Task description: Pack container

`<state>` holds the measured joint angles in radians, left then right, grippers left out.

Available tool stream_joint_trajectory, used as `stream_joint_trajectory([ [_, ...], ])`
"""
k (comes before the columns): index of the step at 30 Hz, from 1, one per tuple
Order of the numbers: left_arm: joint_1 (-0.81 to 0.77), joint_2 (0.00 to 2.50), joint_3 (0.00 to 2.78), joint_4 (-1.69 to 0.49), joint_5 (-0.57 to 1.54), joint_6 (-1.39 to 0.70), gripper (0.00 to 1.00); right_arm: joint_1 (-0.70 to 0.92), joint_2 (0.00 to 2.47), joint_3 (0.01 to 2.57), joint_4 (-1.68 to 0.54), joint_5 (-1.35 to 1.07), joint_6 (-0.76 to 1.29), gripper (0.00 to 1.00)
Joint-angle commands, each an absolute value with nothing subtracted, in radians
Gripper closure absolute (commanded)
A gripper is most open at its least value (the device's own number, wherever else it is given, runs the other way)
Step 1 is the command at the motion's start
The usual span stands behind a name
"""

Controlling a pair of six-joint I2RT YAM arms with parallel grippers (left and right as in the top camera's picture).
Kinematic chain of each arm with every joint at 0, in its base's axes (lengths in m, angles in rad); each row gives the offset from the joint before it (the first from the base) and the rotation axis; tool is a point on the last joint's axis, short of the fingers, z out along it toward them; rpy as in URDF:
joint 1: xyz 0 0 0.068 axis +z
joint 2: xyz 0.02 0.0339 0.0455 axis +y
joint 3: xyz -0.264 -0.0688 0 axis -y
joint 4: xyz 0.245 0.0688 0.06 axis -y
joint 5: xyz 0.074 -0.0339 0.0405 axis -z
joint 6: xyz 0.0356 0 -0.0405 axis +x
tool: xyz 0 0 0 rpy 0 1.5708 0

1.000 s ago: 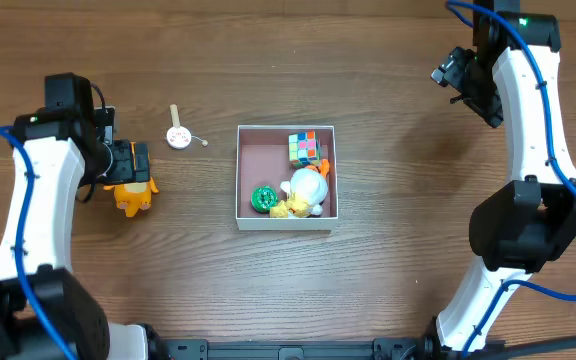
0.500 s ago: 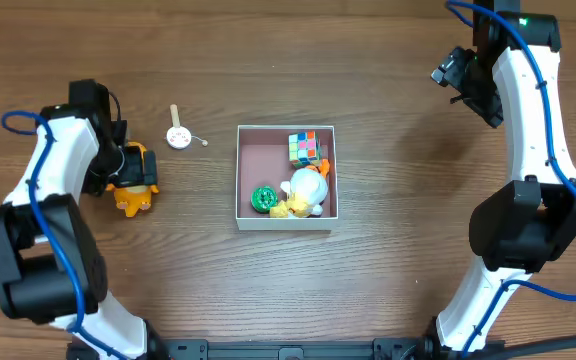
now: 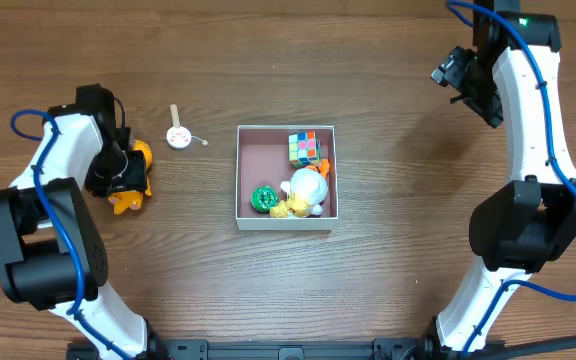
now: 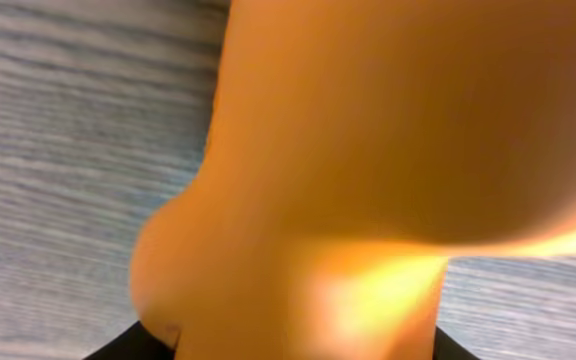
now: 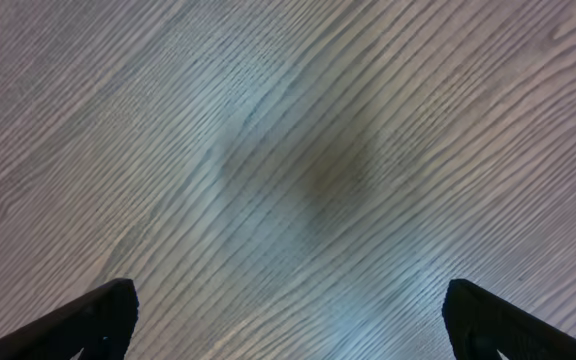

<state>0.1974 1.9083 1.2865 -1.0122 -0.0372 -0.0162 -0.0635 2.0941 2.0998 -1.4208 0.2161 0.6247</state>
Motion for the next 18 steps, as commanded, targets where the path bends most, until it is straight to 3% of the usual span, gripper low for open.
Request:
stream_joint_trajectory([
  [1,0.202,1.908,1.477,-1.092,-0.002,-0.029,0.47,-0.065,2.075,2.1,-1.415,0.224,0.628,0.0],
  [7,0.167,1.908,1.962,-1.353,0.197,0.03,0.41,-0.065,2.075,2.1,-1.415,0.224,0.628,0.0],
  [11,0.055,1.909,2.011,-1.411,0.345,-0.024,0.39,-0.065,2.075,2.1,-1.415,0.224,0.628,0.0],
  [18,-0.237,1.909,2.011,-1.377,0.367,-0.197,0.39,-0.065,2.075,2.1,-1.415,0.224,0.628,0.0],
])
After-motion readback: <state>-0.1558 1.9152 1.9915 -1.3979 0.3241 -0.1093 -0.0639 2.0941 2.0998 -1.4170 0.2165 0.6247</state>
